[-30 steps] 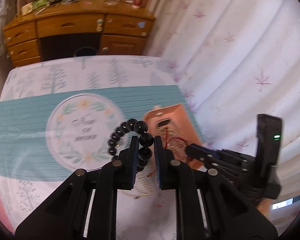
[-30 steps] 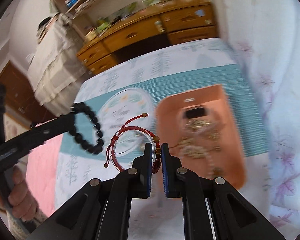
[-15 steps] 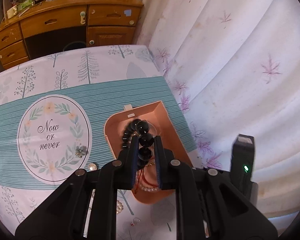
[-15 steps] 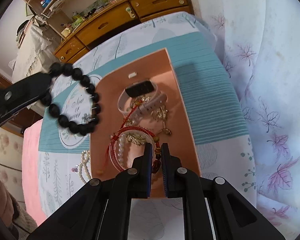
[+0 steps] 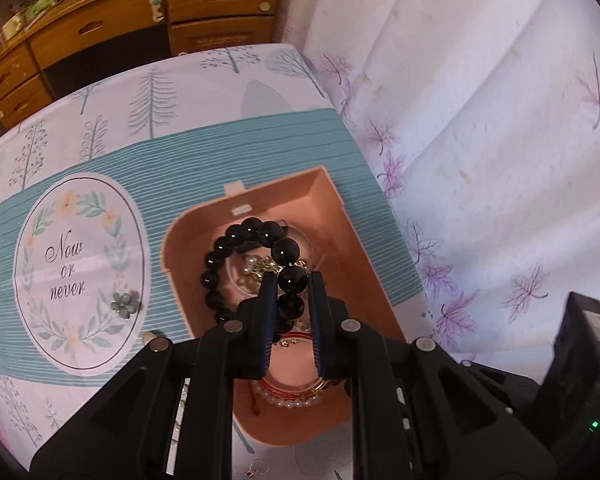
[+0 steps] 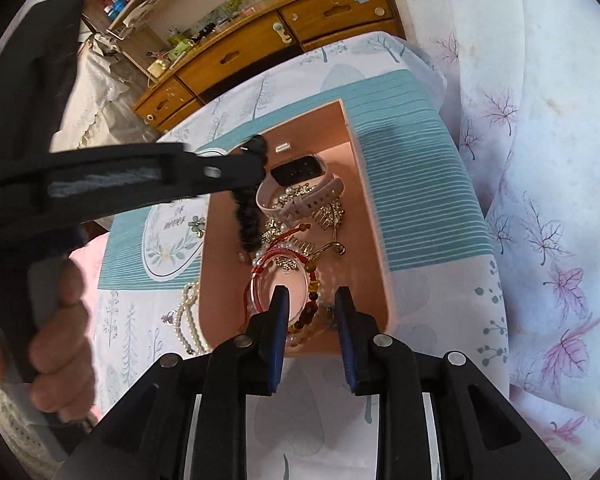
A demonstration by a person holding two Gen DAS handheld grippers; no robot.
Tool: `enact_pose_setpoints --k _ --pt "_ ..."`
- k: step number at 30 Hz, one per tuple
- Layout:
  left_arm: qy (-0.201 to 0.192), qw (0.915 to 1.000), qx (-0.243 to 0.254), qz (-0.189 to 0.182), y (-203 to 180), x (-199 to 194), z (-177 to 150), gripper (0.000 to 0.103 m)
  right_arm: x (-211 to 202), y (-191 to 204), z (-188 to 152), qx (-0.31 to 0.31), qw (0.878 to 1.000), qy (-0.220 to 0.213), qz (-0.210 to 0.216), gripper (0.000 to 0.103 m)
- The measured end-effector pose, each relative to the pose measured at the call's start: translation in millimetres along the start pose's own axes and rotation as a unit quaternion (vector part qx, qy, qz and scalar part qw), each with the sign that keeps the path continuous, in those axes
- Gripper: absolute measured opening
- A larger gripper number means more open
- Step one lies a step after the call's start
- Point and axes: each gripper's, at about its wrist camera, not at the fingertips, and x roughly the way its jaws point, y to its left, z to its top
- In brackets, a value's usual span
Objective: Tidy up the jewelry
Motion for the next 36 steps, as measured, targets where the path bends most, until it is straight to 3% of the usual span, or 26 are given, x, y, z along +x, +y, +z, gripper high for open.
enact_pose_setpoints --k 9,12,14,16,29,36 --pt "0.007 0.9998 0.015 0.011 -1 -4 -11 0.014 -14 7 -7 -0.009 1.000 -0.005 0.007 0.024" --pt "0.005 0.9999 0.010 0.010 8 -11 -19 0.024 -13 9 -9 -0.009 1.000 -0.001 0.008 0.024" --pt "-0.002 0.9999 0.008 0.012 14 -18 -25 0.037 -11 10 -10 -0.009 1.000 0.001 0.006 0.024" --pt "-0.010 0.9999 0.003 0.012 20 -25 -31 0.040 -10 12 -10 -0.009 1.000 0.003 0.005 0.024" --pt "-0.044 0.9988 -0.017 0.015 42 -67 -90 0.040 -18 24 -18 -0.012 1.000 -0.013 -0.004 0.025" --pt "-0.050 0.9982 -0.022 0.024 45 -74 -125 0.040 -29 30 -28 -0.011 1.000 -0.023 -0.003 0.036"
